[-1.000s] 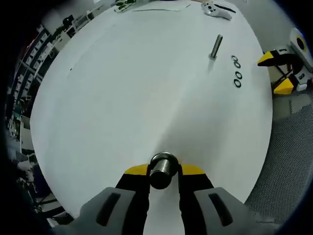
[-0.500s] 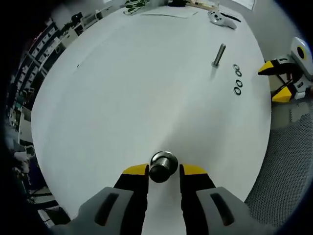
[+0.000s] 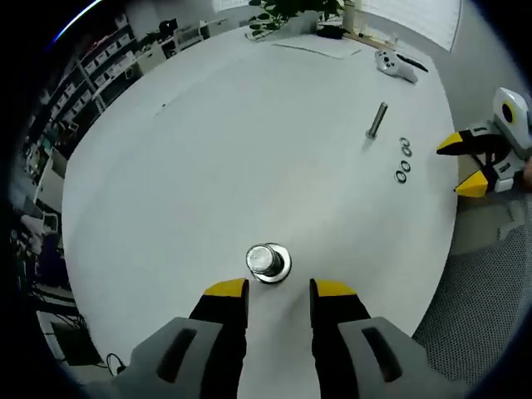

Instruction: Place the washer onto the threaded stud by aligning its center hole with the stud, sliding it down to the base, and recovering from edge contact or off-axis alignment until the washer reaches the visible bottom stop.

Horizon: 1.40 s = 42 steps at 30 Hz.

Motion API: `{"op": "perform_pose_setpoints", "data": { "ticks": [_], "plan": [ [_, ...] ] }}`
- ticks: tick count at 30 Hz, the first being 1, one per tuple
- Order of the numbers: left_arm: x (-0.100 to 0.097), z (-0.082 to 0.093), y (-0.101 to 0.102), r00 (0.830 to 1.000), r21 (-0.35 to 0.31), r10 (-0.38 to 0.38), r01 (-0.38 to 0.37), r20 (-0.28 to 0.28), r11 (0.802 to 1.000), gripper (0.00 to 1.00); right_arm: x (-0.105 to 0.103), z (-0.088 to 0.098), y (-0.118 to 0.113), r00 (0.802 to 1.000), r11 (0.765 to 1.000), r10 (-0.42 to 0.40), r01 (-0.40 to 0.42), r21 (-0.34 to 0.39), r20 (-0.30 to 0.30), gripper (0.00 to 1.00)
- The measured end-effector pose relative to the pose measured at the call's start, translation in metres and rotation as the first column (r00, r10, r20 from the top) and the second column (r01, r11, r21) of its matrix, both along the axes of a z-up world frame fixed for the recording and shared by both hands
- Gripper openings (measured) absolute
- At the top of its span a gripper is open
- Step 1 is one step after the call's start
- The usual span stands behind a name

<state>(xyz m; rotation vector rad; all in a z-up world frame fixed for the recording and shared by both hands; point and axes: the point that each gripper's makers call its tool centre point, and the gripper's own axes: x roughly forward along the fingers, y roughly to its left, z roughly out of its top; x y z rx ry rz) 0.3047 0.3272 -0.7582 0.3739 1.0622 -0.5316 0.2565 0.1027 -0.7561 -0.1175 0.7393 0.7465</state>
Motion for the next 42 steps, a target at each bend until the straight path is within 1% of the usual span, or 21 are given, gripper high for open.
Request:
{"op": "perform_pose_setpoints", "data": {
  "ticks": [3, 5, 9, 10, 12, 13, 15, 18, 21, 24, 28, 30, 37, 40, 42],
  "plan": [
    [-0.008, 0.004, 0.002, 1.0, -0.004, 0.011, -0.011, 0.017, 1.0, 0.27, 0.0, -0.001, 0.001, 1.0, 1.0, 0.008, -0.008, -0.005, 0.0, 0.42],
    [-0.014, 0.006, 0.003, 0.999, -0.024, 0.033, -0.033, 0.023, 0.999, 0.27, -0.001, -0.001, 0.001, 1.0, 1.0, 0.012, -0.012, -0.006, -0.001, 0.42],
    [-0.023, 0.007, 0.005, 0.998, -0.042, 0.049, -0.048, 0.04, 0.998, 0.28, -0.001, -0.002, 0.0, 1.0, 1.0, 0.011, -0.011, -0.01, -0.003, 0.42],
    [-0.027, 0.008, 0.005, 0.997, -0.056, 0.063, -0.06, 0.044, 0.997, 0.28, 0.0, -0.002, 0.0, 1.0, 1.0, 0.01, -0.01, -0.011, -0.004, 0.42],
    [-0.03, 0.009, 0.007, 0.995, -0.06, 0.078, -0.075, 0.059, 0.995, 0.32, -0.001, -0.002, 0.0, 1.0, 1.0, 0.011, -0.011, -0.015, -0.005, 0.42],
    [-0.032, 0.011, 0.008, 0.993, -0.068, 0.094, -0.089, 0.075, 0.994, 0.32, -0.001, -0.002, -0.001, 1.0, 1.0, 0.013, -0.013, -0.017, -0.005, 0.42],
    [-0.037, 0.012, 0.007, 0.99, -0.099, 0.115, -0.107, 0.078, 0.989, 0.3, -0.001, -0.003, -0.001, 1.0, 1.0, 0.016, -0.016, -0.02, -0.006, 0.42],
    [-0.043, 0.013, 0.008, 0.987, -0.105, 0.127, -0.116, 0.097, 0.988, 0.32, -0.002, -0.003, -0.001, 1.0, 1.0, 0.018, -0.018, -0.024, -0.007, 0.42],
    [-0.048, 0.015, 0.009, 0.979, -0.134, 0.171, -0.156, 0.108, 0.979, 0.32, -0.003, -0.004, -0.001, 1.0, 0.999, 0.02, -0.02, -0.029, -0.01, 0.42],
    [-0.056, 0.019, 0.01, 0.973, -0.15, 0.187, -0.166, 0.135, 0.975, 0.34, -0.004, -0.005, -0.001, 1.0, 0.999, 0.026, -0.026, -0.035, -0.014, 0.42],
    [-0.065, 0.023, 0.012, 0.964, -0.184, 0.21, -0.18, 0.161, 0.966, 0.34, -0.005, -0.006, 0.0, 0.999, 0.999, 0.031, -0.032, -0.041, -0.018, 0.42],
    [-0.07, 0.024, 0.013, 0.961, -0.198, 0.222, -0.188, 0.165, 0.962, 0.35, -0.005, -0.006, 0.0, 0.999, 0.999, 0.03, -0.031, -0.041, -0.021, 0.42],
    [-0.089, 0.02, 0.024, 0.948, -0.218, 0.276, -0.239, 0.158, 0.946, 0.36, -0.005, -0.006, -0.001, 0.999, 0.998, 0.03, -0.031, -0.047, -0.02, 0.42],
    [-0.095, 0.022, 0.024, 0.94, -0.243, 0.294, -0.249, 0.172, 0.938, 0.36, -0.005, -0.006, -0.003, 0.999, 0.998, 0.026, -0.027, -0.051, -0.021, 0.42],
    [-0.097, 0.023, 0.022, 0.938, -0.251, 0.296, -0.246, 0.182, 0.936, 0.35, -0.006, -0.007, -0.003, 0.999, 0.998, 0.027, -0.028, -0.053, -0.023, 0.42]
  ]
}}
